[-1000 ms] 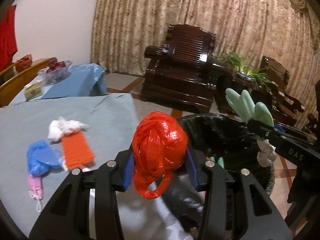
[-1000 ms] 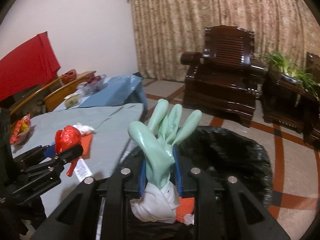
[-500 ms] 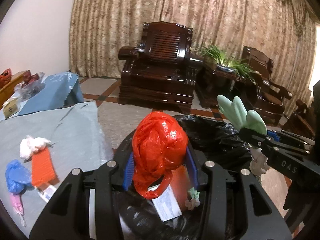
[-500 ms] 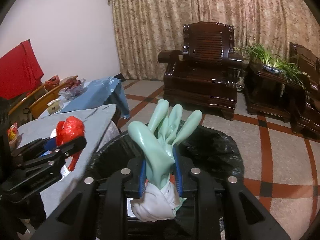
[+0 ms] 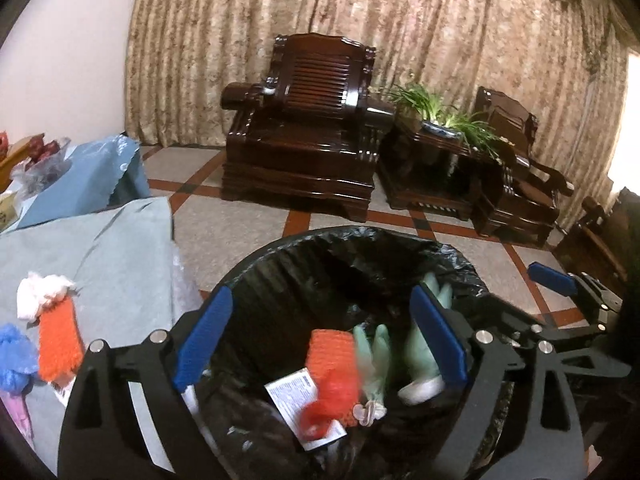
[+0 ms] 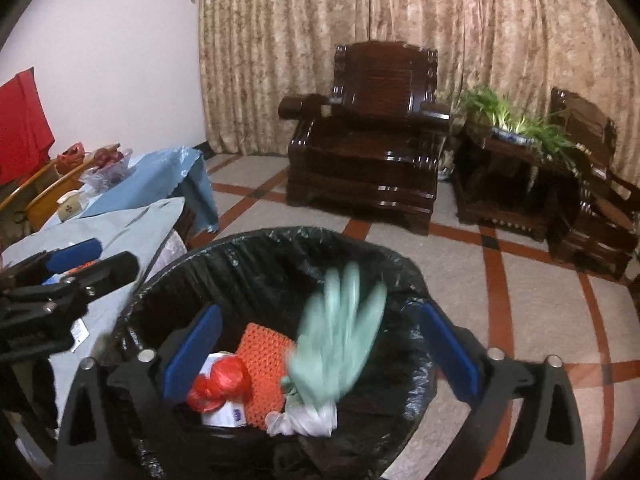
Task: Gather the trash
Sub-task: 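Open both tools to drop the red bag and glove into the bin, then move both tools back over the table toward the pink mask and blue bag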
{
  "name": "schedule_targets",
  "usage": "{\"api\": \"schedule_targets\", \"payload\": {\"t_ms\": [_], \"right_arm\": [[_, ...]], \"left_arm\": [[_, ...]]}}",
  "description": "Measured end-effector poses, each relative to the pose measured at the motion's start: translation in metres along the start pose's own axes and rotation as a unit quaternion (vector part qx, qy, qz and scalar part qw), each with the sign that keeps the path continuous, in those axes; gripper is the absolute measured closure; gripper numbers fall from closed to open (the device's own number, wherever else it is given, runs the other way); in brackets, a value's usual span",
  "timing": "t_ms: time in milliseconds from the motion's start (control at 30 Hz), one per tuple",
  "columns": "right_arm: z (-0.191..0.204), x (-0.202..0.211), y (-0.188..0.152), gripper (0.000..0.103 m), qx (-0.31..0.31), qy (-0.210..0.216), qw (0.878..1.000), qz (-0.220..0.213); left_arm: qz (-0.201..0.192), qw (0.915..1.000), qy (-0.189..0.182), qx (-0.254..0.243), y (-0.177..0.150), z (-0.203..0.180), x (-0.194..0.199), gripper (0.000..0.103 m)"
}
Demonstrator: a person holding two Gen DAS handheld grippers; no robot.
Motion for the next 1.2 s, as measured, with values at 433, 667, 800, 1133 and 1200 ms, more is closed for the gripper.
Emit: {"api": "schedule_targets", "payload": {"t_ms": [433, 667, 800, 1133, 1200], "right_arm": [[0.056, 0.009, 0.005, 0.006, 0.017, 0.058, 0.998, -0.002], [0.133, 0.002, 0.003, 0.006, 0.063, 0.111, 0.992, 0.006], [0.182, -0.001, 0.0, 0.006, 0.089, 0.141, 0.986, 0.01], [0.285, -0.021, -0.021, 0.006, 0.146, 0.191, 0.97, 0.03], [0.299, -0.025, -0.024, 0.006, 0.154, 0.194, 0.968, 0.031]], "left_arm": [[-0.028, 0.9943, 0.094, 0.042, -0.026, 0.086, 0.073, 0.01], [-0.03, 0.9833, 0.157, 0.087, -0.058, 0.152, 0.115, 0.01], [-0.028, 0.9742, 0.197, 0.108, -0.08, 0.192, 0.139, 0.01], [-0.008, 0.9503, 0.261, 0.17, -0.128, 0.284, 0.167, 0.01], [-0.003, 0.9483, 0.263, 0.178, -0.134, 0.293, 0.165, 0.01]]}}
Point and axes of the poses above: each gripper's, at about its wrist camera, not at the fingertips, and x roughly against the way its jaws point, z to its left, y to its top, the point moved 8 cm from there along -x, roughly the way its jaws point, and after that the axes turned 8 degrees about z, right-handed, at the moved point
